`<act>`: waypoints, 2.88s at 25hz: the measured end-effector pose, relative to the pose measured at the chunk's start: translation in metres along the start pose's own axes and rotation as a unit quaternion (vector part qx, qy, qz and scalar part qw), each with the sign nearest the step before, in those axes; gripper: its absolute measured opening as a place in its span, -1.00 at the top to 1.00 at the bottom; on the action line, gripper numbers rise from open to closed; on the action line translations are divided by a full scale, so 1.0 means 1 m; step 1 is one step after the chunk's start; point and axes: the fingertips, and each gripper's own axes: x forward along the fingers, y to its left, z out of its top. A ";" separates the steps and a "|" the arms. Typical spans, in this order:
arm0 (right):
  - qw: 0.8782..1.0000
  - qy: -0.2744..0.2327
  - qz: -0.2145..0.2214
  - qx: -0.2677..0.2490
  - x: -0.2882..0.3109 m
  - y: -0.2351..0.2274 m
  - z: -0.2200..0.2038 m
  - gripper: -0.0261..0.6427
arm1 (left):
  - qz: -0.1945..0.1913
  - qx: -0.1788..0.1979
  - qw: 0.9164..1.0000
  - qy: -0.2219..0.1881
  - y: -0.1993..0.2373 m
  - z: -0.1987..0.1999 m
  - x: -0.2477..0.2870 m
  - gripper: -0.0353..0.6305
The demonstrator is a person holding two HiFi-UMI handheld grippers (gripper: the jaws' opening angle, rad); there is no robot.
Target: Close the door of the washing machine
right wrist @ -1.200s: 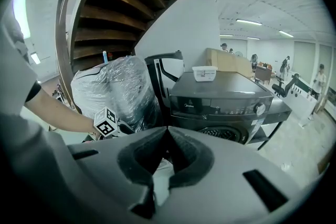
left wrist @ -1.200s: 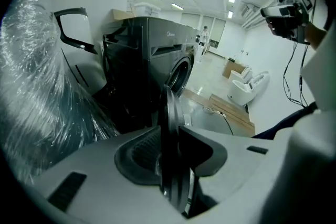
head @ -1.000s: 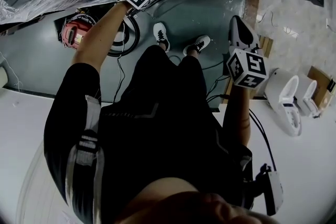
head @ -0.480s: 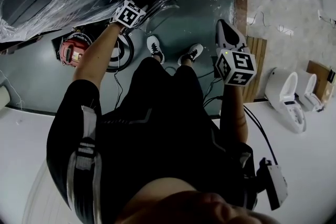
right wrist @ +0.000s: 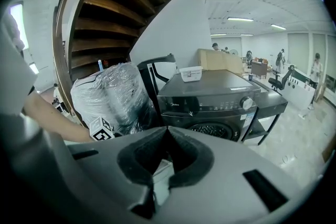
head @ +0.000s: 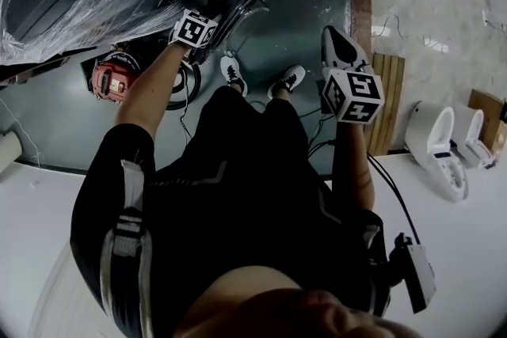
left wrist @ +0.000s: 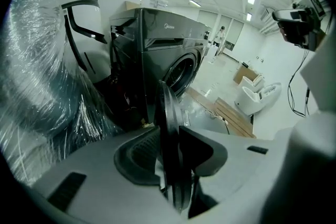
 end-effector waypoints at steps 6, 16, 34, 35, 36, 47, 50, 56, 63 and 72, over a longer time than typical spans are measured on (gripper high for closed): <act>1.000 0.007 0.006 0.002 -0.011 -0.020 -0.009 0.91 | -0.014 -0.031 0.999 0.014 -0.023 0.002 0.005 0.59; 1.000 0.015 0.007 0.013 -0.029 -0.050 -0.030 0.91 | -0.013 -0.059 0.998 0.022 -0.056 0.005 0.014 0.58; 0.998 0.004 -0.037 0.058 -0.064 -0.119 -0.058 0.91 | -0.054 -0.025 0.997 0.055 -0.123 0.032 0.036 0.43; 0.997 0.002 -0.041 0.062 -0.067 -0.124 -0.061 0.91 | -0.055 -0.024 0.997 0.058 -0.126 0.033 0.038 0.42; 0.997 0.002 -0.045 0.066 -0.070 -0.130 -0.063 0.91 | -0.059 -0.023 0.996 0.059 -0.130 0.035 0.039 0.42; 0.994 0.000 -0.067 0.092 -0.083 -0.170 -0.080 0.91 | -0.080 0.009 0.994 0.072 -0.163 0.055 0.053 0.39; 0.993 0.000 -0.067 0.099 -0.085 -0.177 -0.084 0.91 | -0.082 0.021 0.993 0.079 -0.171 0.060 0.055 0.39; 0.991 0.001 -0.071 0.110 -0.087 -0.196 -0.094 0.91 | -0.088 0.069 0.990 0.081 -0.187 0.077 0.062 0.39; 0.991 0.003 -0.063 0.120 -0.088 -0.216 -0.106 0.91 | -0.076 0.217 0.969 0.086 -0.219 0.111 0.069 0.39; 0.992 0.015 -0.063 0.110 -0.101 -0.239 -0.129 0.91 | -0.046 0.456 0.873 0.166 -0.232 0.117 0.093 0.39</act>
